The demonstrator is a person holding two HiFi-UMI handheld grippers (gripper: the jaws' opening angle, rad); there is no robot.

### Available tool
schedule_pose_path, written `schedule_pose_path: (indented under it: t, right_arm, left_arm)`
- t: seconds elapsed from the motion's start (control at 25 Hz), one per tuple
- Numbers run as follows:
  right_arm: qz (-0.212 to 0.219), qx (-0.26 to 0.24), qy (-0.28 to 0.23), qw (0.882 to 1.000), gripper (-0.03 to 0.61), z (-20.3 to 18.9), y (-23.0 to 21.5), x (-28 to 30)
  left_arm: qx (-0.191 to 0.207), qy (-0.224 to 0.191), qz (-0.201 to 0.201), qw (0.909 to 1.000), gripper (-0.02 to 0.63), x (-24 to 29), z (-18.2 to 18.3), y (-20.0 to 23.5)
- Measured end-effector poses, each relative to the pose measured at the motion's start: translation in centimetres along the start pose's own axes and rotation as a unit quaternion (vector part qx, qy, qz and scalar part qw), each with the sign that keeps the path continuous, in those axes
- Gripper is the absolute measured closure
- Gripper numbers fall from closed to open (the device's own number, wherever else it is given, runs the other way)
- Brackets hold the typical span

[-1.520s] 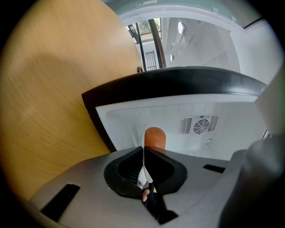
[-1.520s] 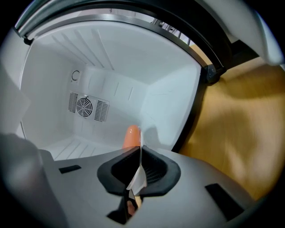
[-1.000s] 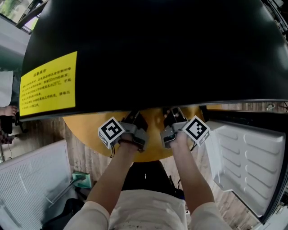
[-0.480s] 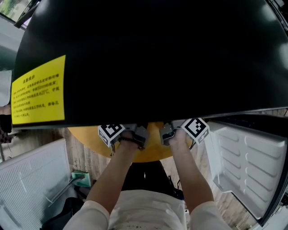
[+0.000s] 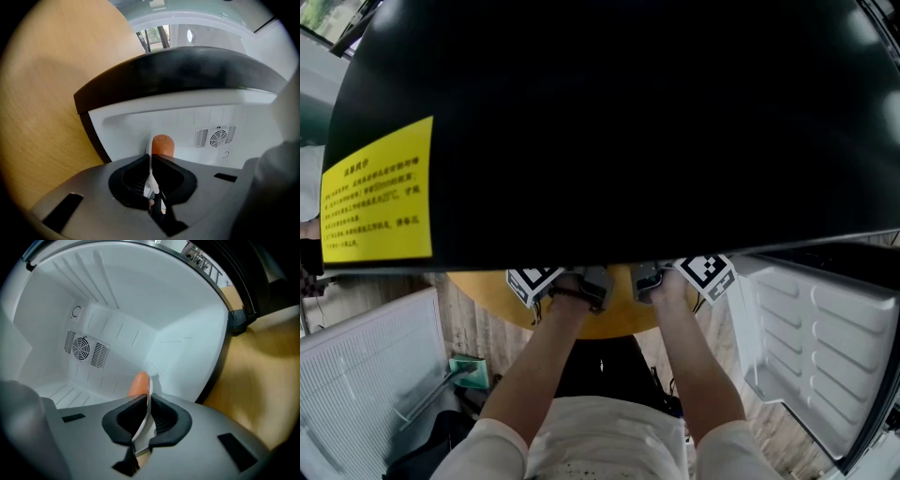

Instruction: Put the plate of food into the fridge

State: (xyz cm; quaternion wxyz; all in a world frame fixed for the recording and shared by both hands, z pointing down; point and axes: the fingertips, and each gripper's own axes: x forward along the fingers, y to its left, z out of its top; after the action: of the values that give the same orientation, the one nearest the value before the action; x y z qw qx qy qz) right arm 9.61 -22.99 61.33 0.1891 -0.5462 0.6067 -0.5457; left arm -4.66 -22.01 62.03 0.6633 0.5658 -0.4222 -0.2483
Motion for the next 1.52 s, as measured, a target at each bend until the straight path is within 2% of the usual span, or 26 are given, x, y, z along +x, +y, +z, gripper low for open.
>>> schedule_pose_path:
  t: [0.32, 0.48, 0.68, 1.52]
  right_arm:
    - [-0.017, -0.025, 0.003, 1.000, 0.541, -0.3, -0.1, -0.2]
    - [-0.031, -0.039, 0.002, 0.999, 0.538, -0.5, -0.1, -0.4]
    - [-0.039, -0.054, -0.010, 0.998, 0.514, 0.2, -0.3, -0.8]
    - [-0.040, -0.046, -0.005, 0.998, 0.500, -1.1, -0.1, -4.1]
  left_arm:
    - [0.022, 0.011, 0.011, 0.9996, 0.576, -0.4, -0.5, 0.0]
    - [0.022, 0.014, 0.012, 0.9996, 0.546, -0.5, -0.5, 0.0]
    - [0.021, 0.014, 0.012, 0.9996, 0.545, -0.6, -0.5, 0.0]
    - [0.037, 0.019, 0.014, 0.9990, 0.543, -3.0, -1.5, -0.4]
